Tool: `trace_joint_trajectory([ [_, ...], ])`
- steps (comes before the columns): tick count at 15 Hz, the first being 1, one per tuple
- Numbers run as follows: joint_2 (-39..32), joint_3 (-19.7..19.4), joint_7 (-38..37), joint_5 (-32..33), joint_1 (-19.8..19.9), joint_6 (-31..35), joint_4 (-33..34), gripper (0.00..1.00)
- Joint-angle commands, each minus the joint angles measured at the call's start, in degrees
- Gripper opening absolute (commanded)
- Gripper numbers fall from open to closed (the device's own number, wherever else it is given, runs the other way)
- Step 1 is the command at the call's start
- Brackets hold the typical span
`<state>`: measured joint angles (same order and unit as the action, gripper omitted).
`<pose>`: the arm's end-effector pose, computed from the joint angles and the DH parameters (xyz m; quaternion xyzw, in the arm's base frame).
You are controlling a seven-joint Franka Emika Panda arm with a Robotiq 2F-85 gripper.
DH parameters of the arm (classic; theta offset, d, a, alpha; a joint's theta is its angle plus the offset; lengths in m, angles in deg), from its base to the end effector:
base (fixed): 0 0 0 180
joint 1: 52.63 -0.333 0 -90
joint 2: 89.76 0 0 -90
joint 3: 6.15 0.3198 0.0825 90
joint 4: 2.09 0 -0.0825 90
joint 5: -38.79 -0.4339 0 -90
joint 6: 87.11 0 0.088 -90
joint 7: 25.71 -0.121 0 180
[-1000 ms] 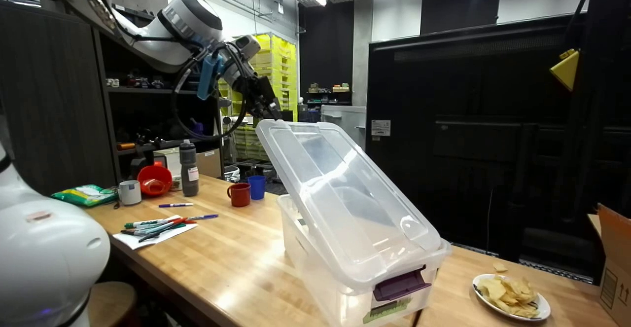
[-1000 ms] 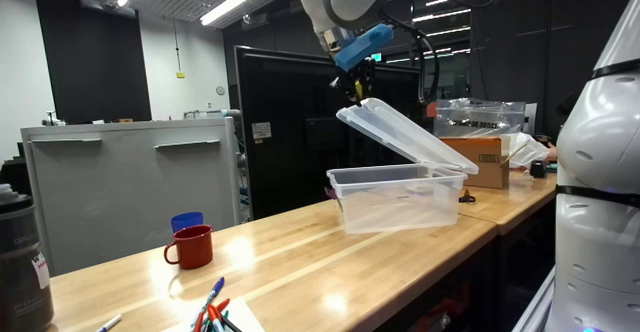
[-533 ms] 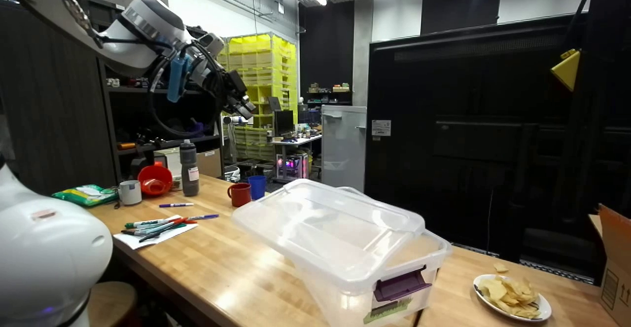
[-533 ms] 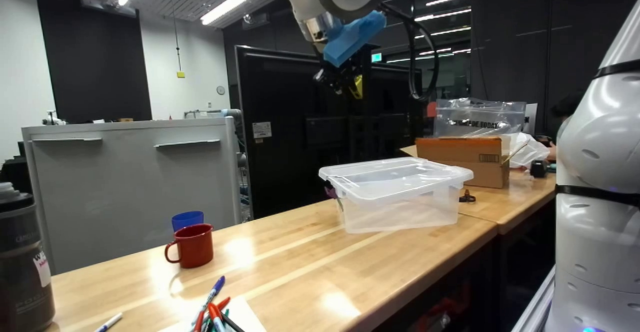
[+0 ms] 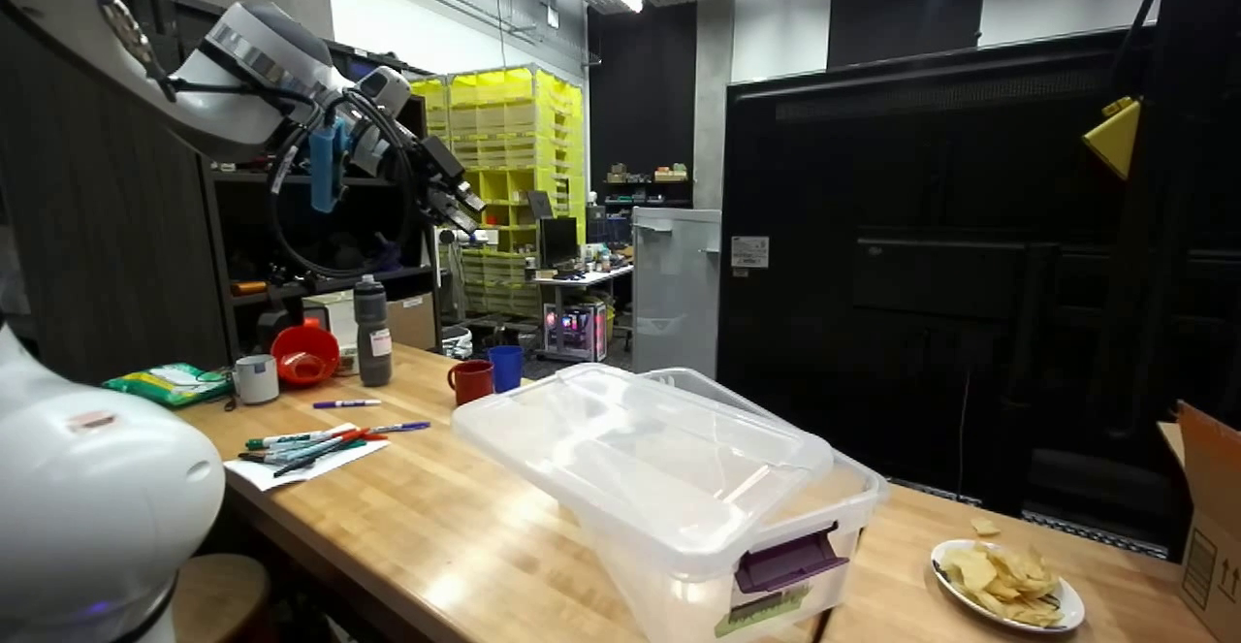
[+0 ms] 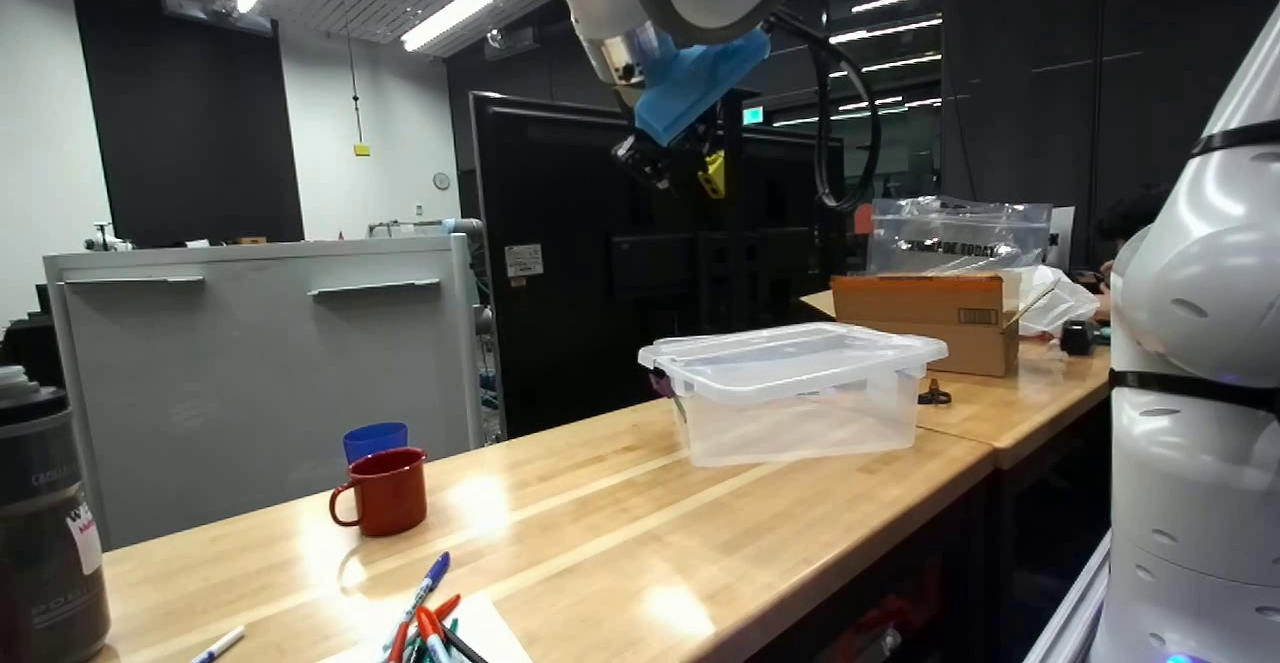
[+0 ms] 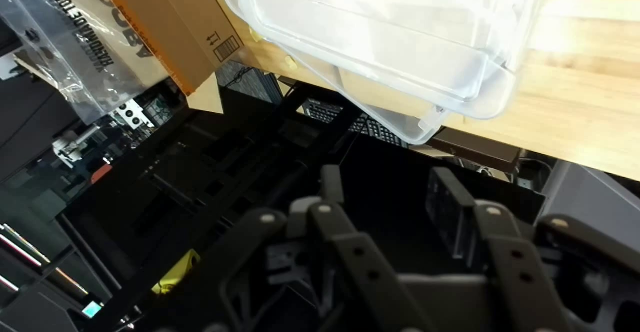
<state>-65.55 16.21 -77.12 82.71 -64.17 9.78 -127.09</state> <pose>0.4264 0.2186 0.5574 0.8919 -0.0918 0.2561 0.3612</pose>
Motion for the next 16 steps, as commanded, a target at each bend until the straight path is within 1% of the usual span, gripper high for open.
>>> trace_joint_trajectory([
  [1,-2.49,-2.09,-2.33,0.15,1.07,0.72,0.20,0.80],
  [4,-5.94,-3.93,-4.36,-0.39,2.18,1.02,-0.02,0.99],
  [5,-7.58,-4.13,-5.66,-0.10,2.40,0.92,-0.13,1.00],
  [8,-11.72,-4.58,-9.05,0.74,2.28,1.44,-0.94,1.00],
  [10,-14.21,-3.92,-11.85,1.48,1.33,0.74,-1.19,1.00],
  [16,-18.59,-0.74,-19.36,5.88,-3.99,-4.05,-1.02,1.00],
])
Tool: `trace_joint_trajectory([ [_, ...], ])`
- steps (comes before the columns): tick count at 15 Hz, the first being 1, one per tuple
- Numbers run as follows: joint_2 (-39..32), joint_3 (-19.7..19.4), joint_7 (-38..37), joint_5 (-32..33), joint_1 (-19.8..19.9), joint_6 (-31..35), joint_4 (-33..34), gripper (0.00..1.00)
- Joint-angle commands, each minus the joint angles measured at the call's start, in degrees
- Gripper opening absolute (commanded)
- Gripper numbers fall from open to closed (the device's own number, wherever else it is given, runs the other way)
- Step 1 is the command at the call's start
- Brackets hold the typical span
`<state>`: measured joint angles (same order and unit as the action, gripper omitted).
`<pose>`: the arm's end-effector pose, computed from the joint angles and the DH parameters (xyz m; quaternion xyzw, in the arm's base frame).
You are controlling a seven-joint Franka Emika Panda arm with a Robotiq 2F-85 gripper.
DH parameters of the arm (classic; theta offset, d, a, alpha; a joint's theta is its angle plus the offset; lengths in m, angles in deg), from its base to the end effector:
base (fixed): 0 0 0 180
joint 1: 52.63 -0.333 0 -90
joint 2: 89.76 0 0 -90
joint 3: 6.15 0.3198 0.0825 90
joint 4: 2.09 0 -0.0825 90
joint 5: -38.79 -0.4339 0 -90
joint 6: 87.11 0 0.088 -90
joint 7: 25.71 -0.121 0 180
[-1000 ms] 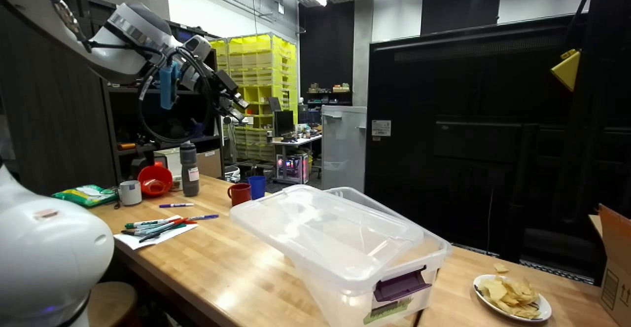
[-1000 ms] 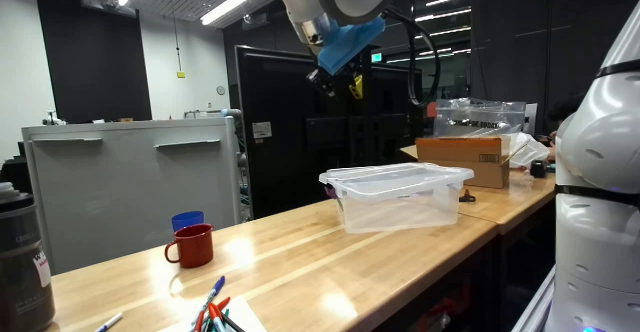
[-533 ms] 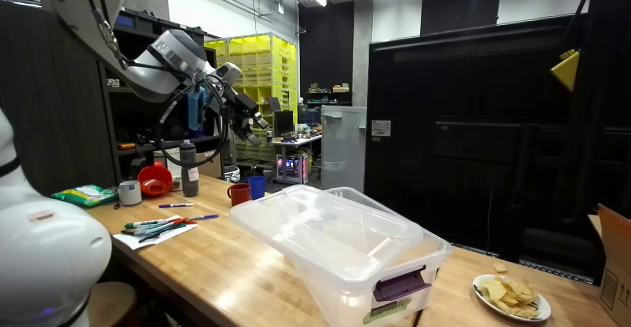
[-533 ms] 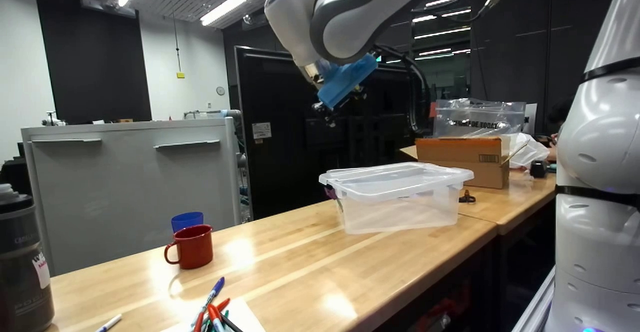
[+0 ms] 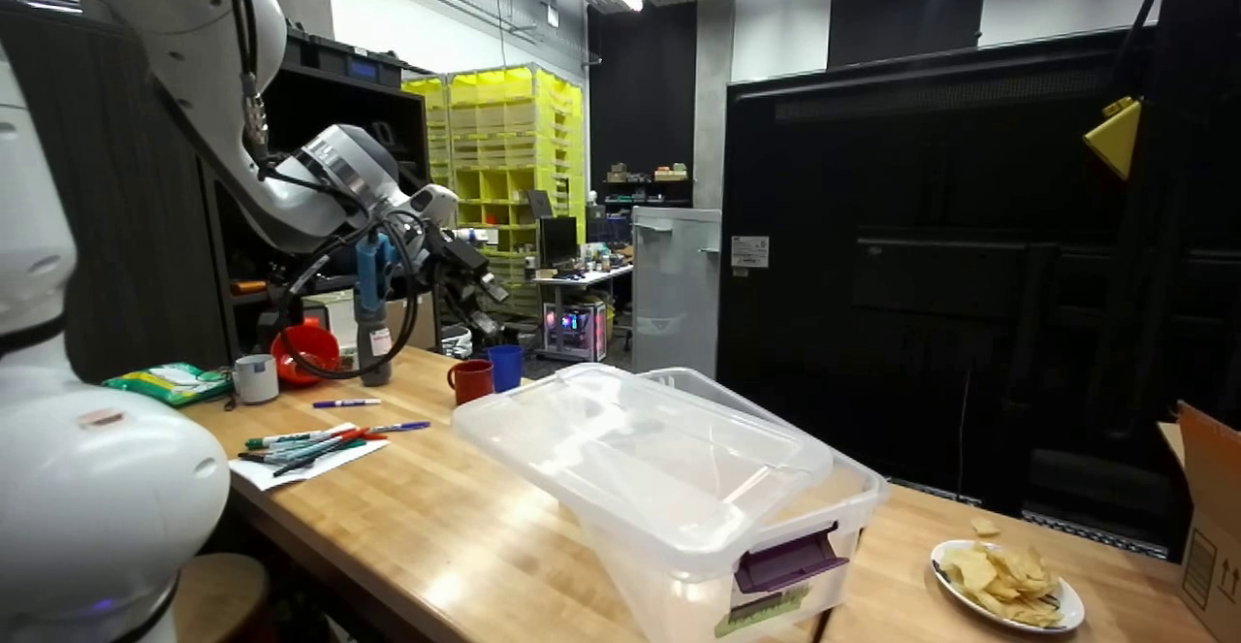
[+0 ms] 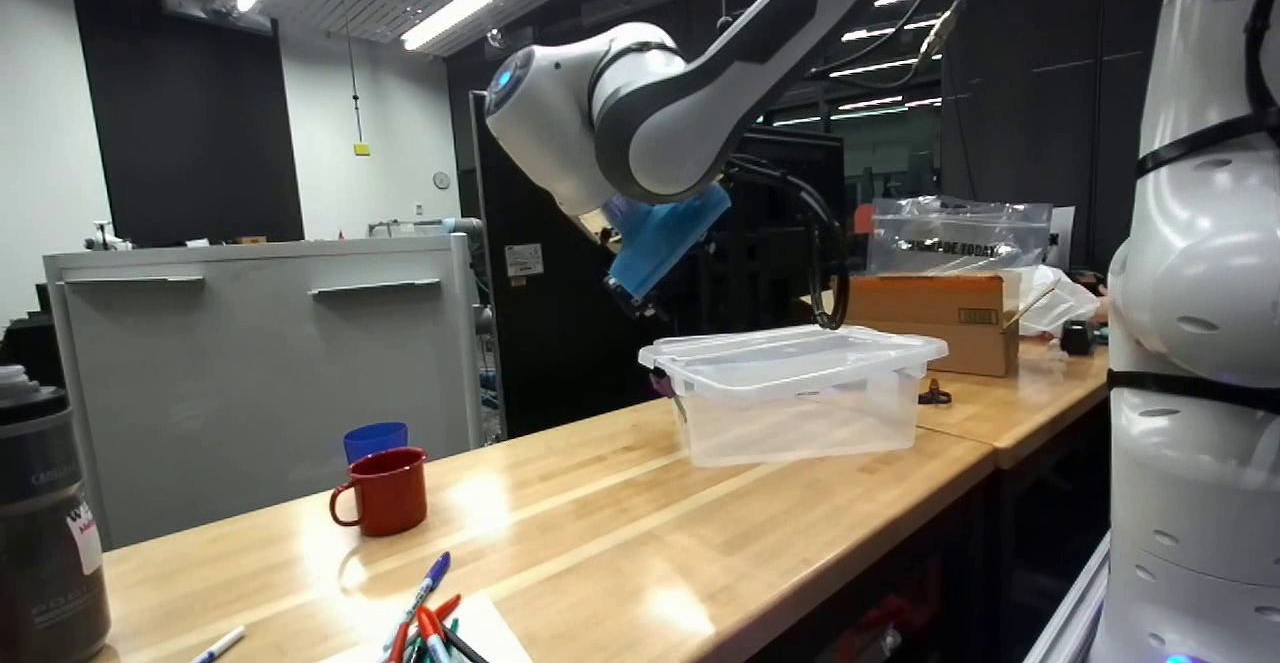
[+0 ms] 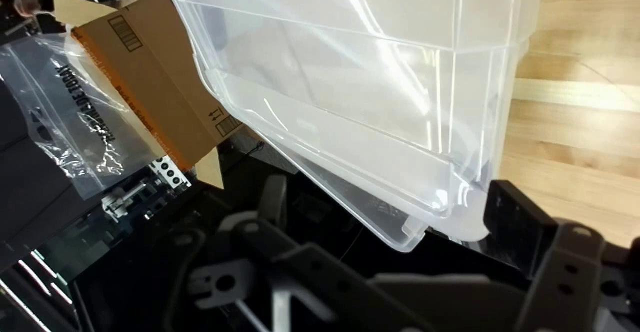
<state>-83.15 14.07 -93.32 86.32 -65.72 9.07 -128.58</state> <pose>0.4725 0.2145 0.4002 0.8837 -0.1458 0.1852 0.4044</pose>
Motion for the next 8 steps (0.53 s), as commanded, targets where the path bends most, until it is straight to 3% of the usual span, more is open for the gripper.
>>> trace_joint_trajectory([
  [1,-1.43,1.86,-3.85,2.77,-3.37,-4.41,0.66,1.00],
  [8,-6.57,2.10,-4.38,4.07,-6.08,-7.76,4.60,1.00],
])
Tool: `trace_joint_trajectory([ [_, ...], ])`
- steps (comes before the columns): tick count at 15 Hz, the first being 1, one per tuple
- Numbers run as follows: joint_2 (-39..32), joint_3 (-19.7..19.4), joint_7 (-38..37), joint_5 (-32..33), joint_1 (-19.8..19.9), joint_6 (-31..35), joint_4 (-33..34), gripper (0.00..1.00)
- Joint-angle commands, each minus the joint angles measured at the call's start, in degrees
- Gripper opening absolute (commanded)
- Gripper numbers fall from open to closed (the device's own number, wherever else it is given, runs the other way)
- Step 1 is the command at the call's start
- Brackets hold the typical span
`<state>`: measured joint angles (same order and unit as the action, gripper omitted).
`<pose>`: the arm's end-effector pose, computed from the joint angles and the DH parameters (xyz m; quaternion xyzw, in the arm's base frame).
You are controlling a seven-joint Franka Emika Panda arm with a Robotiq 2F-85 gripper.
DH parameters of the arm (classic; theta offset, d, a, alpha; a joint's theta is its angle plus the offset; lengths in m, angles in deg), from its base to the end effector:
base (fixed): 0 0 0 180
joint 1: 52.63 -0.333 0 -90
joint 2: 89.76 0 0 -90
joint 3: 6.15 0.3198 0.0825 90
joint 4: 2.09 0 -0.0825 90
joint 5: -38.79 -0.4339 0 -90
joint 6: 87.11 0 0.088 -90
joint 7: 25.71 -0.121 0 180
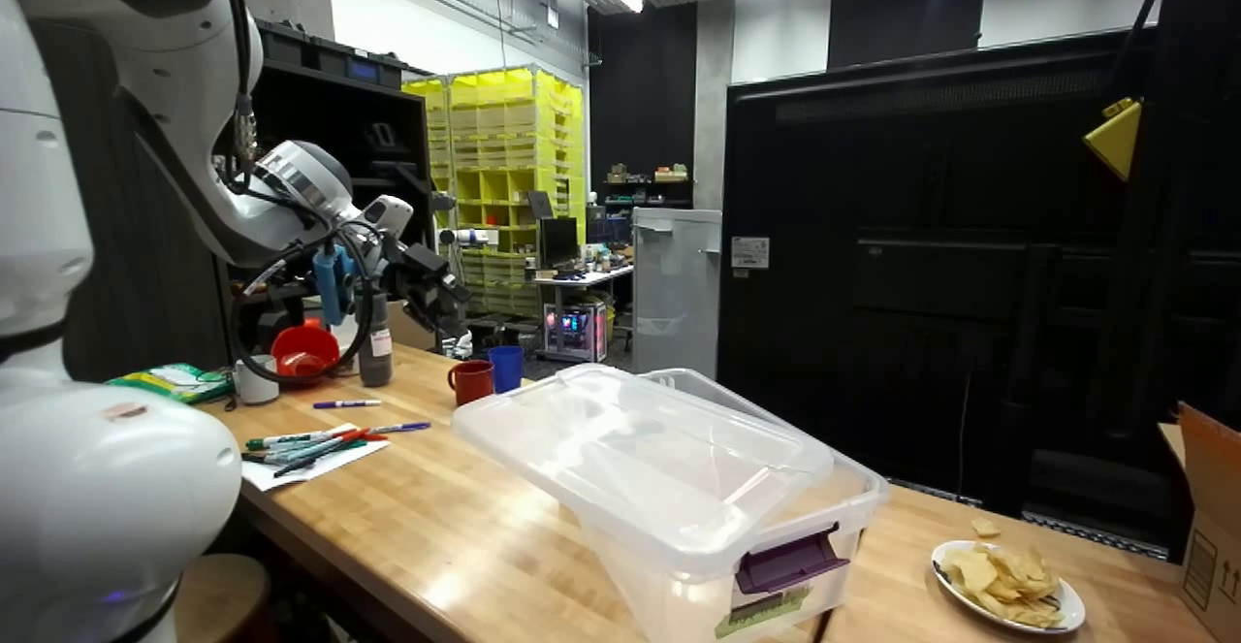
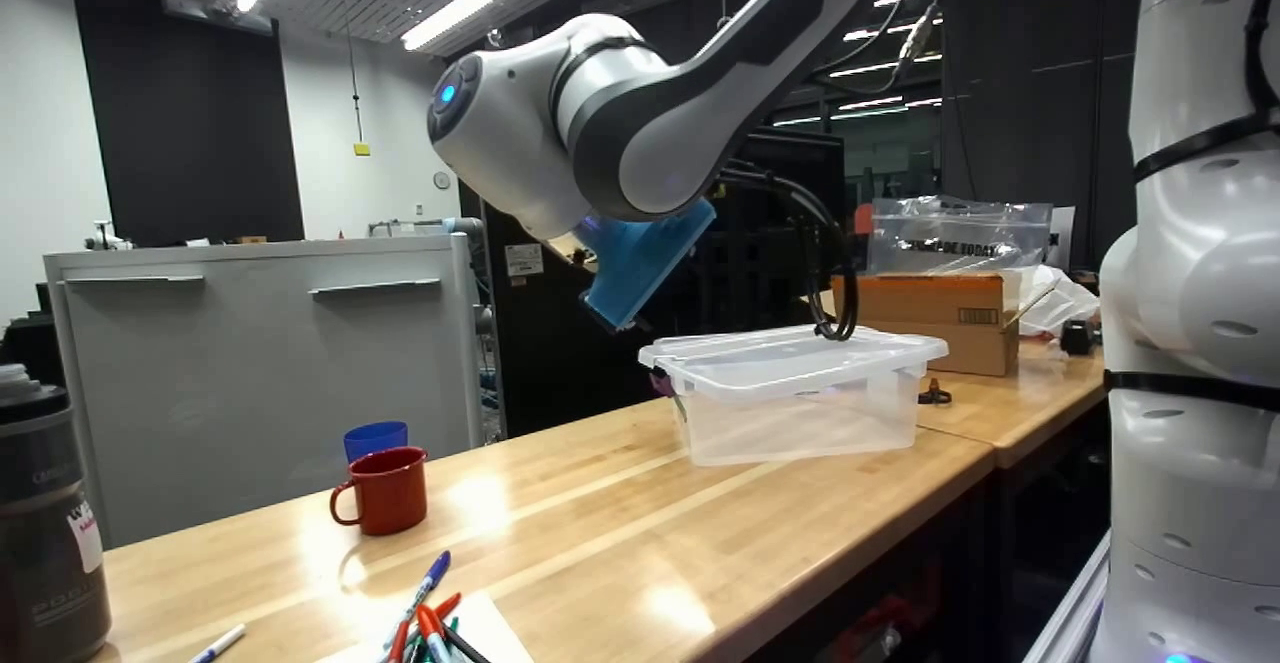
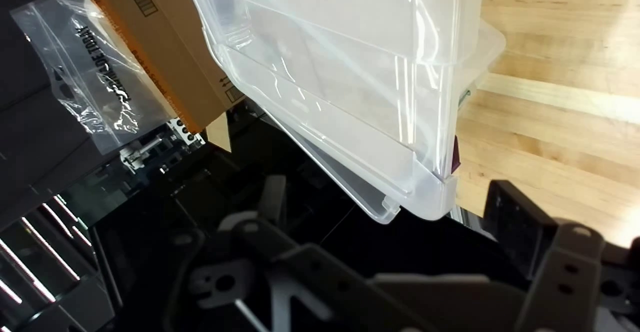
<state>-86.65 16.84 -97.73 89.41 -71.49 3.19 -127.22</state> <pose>0.4426 0.2724 0.3846 0.8653 -0.1121 0.2150 0.4386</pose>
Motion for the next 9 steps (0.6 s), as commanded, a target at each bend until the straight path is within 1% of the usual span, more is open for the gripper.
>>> trace_joint_trajectory([
  [1,-3.83,-0.95,0.19,0.86,-0.23,-1.97,3.96,1.00],
  [9,-10.44,-3.88,1.42,0.96,-0.32,-2.28,10.23,1.00],
])
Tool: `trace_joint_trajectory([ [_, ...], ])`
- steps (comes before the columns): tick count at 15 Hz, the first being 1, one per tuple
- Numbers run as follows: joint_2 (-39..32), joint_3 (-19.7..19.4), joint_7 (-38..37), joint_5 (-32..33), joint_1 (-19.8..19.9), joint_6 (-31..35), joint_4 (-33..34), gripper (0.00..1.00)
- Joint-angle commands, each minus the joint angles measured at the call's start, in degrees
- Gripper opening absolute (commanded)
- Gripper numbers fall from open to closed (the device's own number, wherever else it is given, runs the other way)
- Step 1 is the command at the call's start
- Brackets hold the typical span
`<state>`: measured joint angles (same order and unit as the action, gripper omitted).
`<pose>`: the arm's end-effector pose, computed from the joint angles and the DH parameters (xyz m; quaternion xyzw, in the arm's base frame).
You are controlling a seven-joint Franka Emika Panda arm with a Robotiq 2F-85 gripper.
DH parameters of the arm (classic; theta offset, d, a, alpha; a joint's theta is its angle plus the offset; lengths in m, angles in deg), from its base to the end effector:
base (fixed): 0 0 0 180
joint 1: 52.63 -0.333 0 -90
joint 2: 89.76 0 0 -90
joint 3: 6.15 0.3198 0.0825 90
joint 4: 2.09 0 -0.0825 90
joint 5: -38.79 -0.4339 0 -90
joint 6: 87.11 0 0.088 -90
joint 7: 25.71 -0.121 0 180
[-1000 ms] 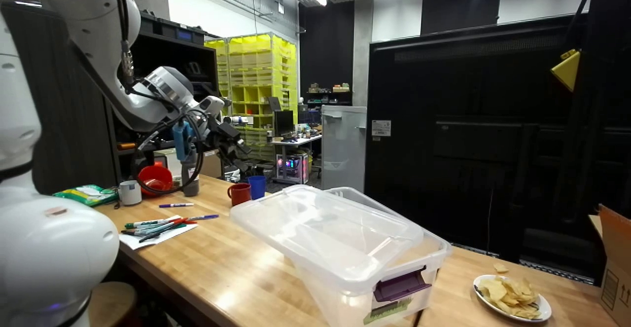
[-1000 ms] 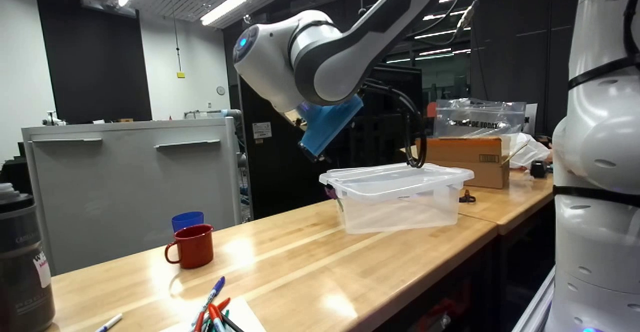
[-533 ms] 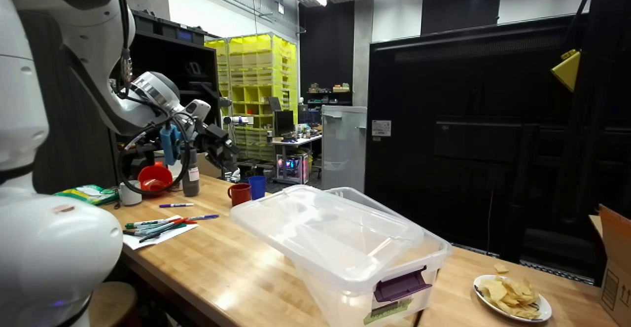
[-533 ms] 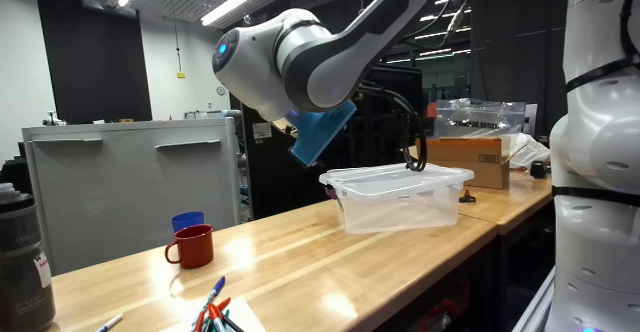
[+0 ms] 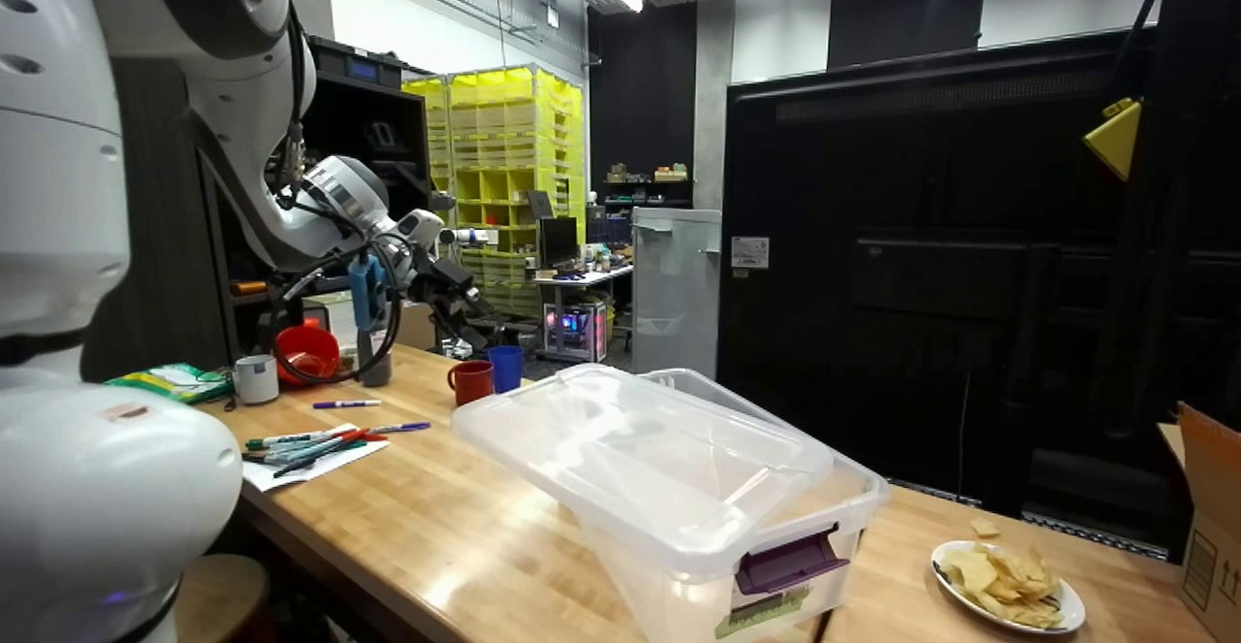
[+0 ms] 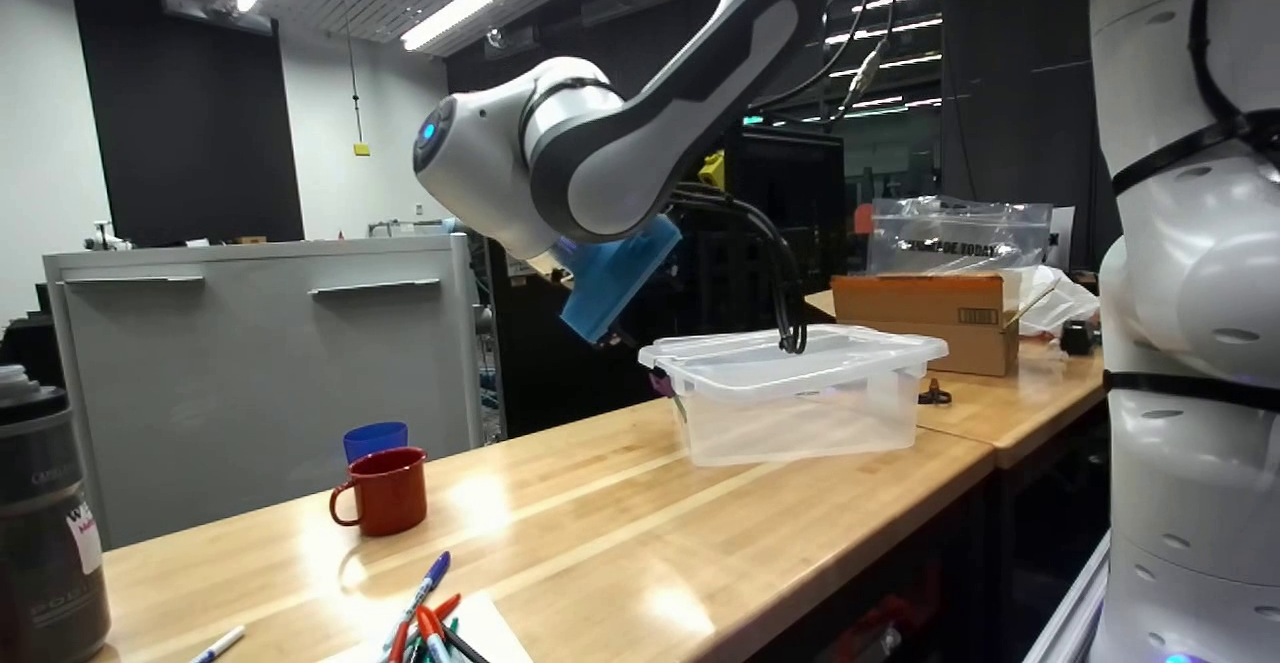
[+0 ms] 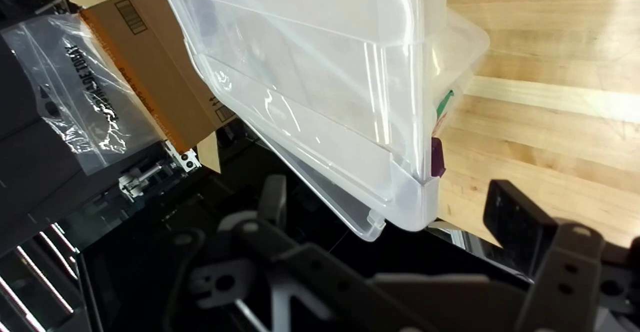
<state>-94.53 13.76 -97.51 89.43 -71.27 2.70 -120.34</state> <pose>0.4886 0.2675 0.3654 0.8714 -0.1318 0.1814 0.4364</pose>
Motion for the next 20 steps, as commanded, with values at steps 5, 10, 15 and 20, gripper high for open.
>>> trace_joint_trajectory([
  [5,-6.17,-2.06,2.01,3.67,-0.77,-0.70,7.74,1.00],
  [10,-12.42,-4.51,1.40,6.82,-0.31,-1.00,13.82,1.00],
  [15,-17.71,-7.47,2.09,6.57,0.00,-0.25,18.27,1.00],
  [20,-20.72,-9.65,2.14,6.05,0.48,0.44,21.07,1.00],
])
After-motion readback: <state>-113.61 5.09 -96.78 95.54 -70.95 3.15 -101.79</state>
